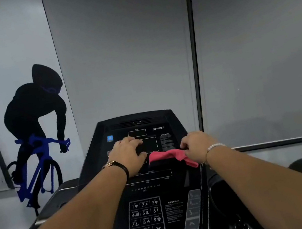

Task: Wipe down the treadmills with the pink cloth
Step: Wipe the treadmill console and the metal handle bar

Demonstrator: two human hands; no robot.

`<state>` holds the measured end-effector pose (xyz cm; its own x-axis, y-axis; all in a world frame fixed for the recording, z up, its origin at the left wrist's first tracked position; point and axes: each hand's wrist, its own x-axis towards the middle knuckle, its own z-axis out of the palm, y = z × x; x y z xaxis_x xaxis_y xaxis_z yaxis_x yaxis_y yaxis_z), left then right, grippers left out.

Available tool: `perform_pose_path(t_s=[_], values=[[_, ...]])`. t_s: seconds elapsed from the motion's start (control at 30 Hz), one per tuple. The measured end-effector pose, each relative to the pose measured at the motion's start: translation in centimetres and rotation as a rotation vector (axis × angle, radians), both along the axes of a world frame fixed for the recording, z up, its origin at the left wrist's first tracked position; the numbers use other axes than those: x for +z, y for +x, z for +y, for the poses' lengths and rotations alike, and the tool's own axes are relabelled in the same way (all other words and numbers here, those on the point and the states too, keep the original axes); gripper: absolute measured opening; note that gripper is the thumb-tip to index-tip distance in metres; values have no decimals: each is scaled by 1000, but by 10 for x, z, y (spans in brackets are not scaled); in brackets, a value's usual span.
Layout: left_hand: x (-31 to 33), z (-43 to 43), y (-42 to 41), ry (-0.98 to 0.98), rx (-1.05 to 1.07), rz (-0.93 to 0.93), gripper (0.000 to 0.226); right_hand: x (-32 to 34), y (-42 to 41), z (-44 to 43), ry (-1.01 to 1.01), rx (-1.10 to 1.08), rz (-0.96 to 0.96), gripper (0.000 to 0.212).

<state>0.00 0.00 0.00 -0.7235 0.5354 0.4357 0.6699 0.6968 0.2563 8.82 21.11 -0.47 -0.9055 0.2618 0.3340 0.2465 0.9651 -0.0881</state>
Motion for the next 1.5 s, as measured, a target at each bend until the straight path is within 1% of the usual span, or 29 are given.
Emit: perform_pose_path(t_s=[0.07, 0.13, 0.23, 0.3, 0.37, 0.43, 0.5, 0.53, 0.63, 0.67, 0.8, 0.87, 0.9, 0.93, 1.0, 1.03, 1.1, 1.13, 1.17, 1.2, 1.23, 1.27, 1.3, 1.33, 1.37, 1.4, 1.43, 1.47, 1.5], values=[[-9, 8, -5, -53, 22, -20, 46, -12, -10, 2, 6, -14, -89, 30], [-24, 16, -10, -96, 35, -58, 47, -29, -21, 4, -24, -22, -147, 48], [-40, 24, -15, -118, 38, -81, 49, -48, -37, 5, -146, -22, -157, 72], [-45, 25, -17, -122, 44, -82, 50, -56, -46, 6, -190, -39, -153, 78], [-50, 23, -19, -115, 41, -102, 49, -62, -53, 6, -188, -82, -111, 73], [-54, 19, -23, -104, 54, -125, 49, -64, -58, 9, -131, -127, -39, 55], [-56, 16, -25, -88, 73, -146, 48, -62, -59, 9, -62, -157, -13, 35], [-57, 14, -24, -87, 80, -156, 48, -61, -60, 9, -29, -168, -10, 30], [-59, 12, -21, -70, 76, -159, 49, -50, -54, 5, 38, -175, 37, 24], [-59, 12, -20, -62, 66, -153, 52, -45, -51, 3, 9, -155, 63, 24], [-50, 17, -11, 37, -17, -81, 75, -24, -33, -3, -382, 11, 176, 20], [-43, 24, -2, 95, -100, -58, 83, -18, -23, -4, -486, 110, 181, 19], [-40, 29, 4, 110, -150, -75, 79, -17, -17, -3, -518, 157, 167, 18], [-38, 34, 9, 133, -193, -139, 67, -16, -11, -2, -544, 199, 152, 17], [-36, 45, 22, 191, -223, -305, 26, -18, 5, 3, -536, 209, 192, 14], [-36, 51, 28, 220, -199, -371, 6, -21, 11, 8, -486, 139, 282, 16], [-40, 64, 35, 260, -104, -405, 16, -28, 25, 14, -389, -70, 484, 24], [-43, 71, 38, 282, -58, -406, 17, -31, 31, 15, -421, -169, 506, 29], [-44, 79, 44, 299, -32, -389, 16, -33, 34, 15, -586, -240, 439, 39], [-45, 88, 51, 311, -23, -368, 14, -34, 36, 12, -892, -254, 352, 55], [-47, 95, 59, 316, -28, -343, 12, -33, 40, 6, -1286, -223, 236, 67], [-48, 101, 66, 301, -54, -307, 12, -33, 42, 1, -1644, -180, 123, 73], [-49, 107, 75, 277, -110, -285, 12, -34, 44, 1, -1870, -166, 72, 71], [-51, 112, 81, 258, -197, -280, 11, -37, 40, 5, -1973, -152, 91, 64], [-52, 115, 85, 243, -301, -312, 8, -41, 36, 13, -1953, -179, 171, 53], [-54, 115, 87, 217, -407, -386, 6, -41, 33, 19, -1892, -222, 265, 37], [-55, 114, 85, 168, -497, -457, 8, -42, 29, 27, -1806, -279, 381, 24], [-58, 113, 78, 95, -545, -485, 17, -44, 28, 33, -1735, -300, 457, 19], [-61, 111, 68, 20, -536, -451, 27, -46, 27, 38, -1678, -309, 490, 21]])
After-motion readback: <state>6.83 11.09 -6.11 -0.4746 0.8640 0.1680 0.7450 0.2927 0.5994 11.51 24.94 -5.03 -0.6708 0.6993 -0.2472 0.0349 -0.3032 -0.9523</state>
